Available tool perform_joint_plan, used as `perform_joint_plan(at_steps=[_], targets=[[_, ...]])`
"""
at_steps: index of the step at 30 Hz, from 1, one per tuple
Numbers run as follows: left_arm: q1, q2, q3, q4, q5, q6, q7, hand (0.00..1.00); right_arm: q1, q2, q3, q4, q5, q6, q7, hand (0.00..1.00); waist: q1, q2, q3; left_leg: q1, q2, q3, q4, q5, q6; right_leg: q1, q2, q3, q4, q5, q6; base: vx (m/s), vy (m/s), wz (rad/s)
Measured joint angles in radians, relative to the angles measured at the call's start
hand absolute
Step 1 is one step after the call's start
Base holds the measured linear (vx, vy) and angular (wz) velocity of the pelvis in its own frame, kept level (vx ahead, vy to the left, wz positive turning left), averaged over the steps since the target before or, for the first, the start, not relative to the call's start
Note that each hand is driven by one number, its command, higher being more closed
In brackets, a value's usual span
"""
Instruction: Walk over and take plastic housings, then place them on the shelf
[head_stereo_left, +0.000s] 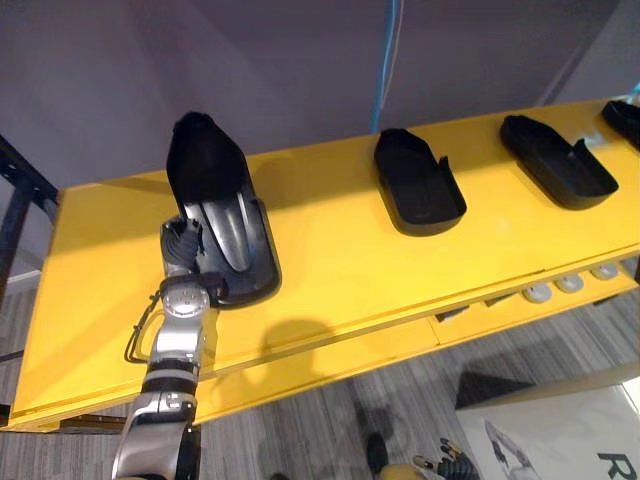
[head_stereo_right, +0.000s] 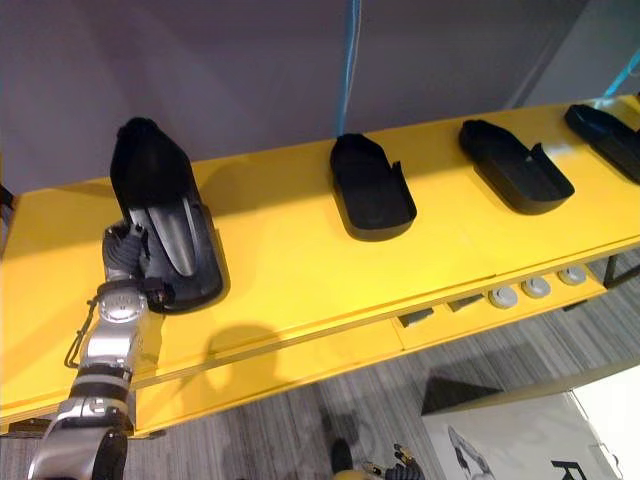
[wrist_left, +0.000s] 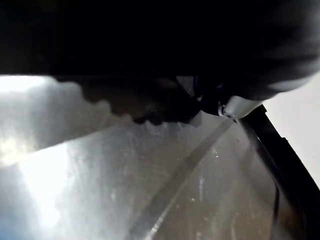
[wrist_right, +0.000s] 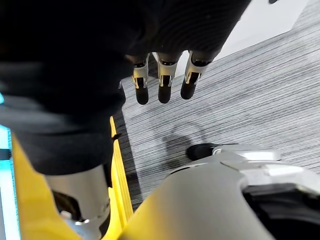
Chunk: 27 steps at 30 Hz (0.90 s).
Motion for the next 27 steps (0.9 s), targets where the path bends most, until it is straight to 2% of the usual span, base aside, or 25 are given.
perform_joint_plan(at_steps=[1, 7, 19, 27], targets=[[-0.03, 0.014, 0.0, 0.021, 0.0, 0.001, 0.0, 0.0, 0.0, 0.0, 0.0, -0.001, 0.0, -0.004, 0.0, 0.0, -0.005, -0.002, 0.005, -0.013, 0.0, 0.0, 0.0, 0.002, -0.001, -0.014, 0.0, 0.0, 0.0, 0.004, -0.001, -0.05, -0.016, -0.03], [-0.061, 0.017, 0.0, 0.053, 0.001, 0.004, 0.0, 0.0, 0.002, 0.0, 0.0, 0.0, 0.001, -0.015, -0.005, 0.0, -0.005, -0.003, 0.031, -0.015, 0.0, 0.003, 0.001, 0.002, -0.001, -0.018, 0.0, 0.002, 0.0, 0.005, -0.002, -0.04, -0.016, -0.01], [-0.079, 0.01, 0.003, 0.079, 0.001, 0.011, -0.008, 0.0, 0.002, 0.0, 0.001, 0.0, 0.001, -0.021, -0.01, 0.0, -0.003, -0.002, 0.037, -0.014, 0.006, -0.003, 0.017, 0.002, -0.001, -0.012, 0.0, -0.002, 0.01, 0.005, -0.002, -0.05, -0.019, 0.01], [-0.045, 0.007, 0.008, 0.017, 0.002, 0.018, -0.02, 0.0, 0.002, 0.0, 0.0, -0.001, 0.001, -0.021, -0.01, 0.0, 0.002, -0.002, 0.049, 0.01, 0.006, -0.009, 0.019, 0.003, 0.0, 0.014, -0.001, -0.007, 0.014, 0.004, -0.002, -0.06, -0.012, 0.02]])
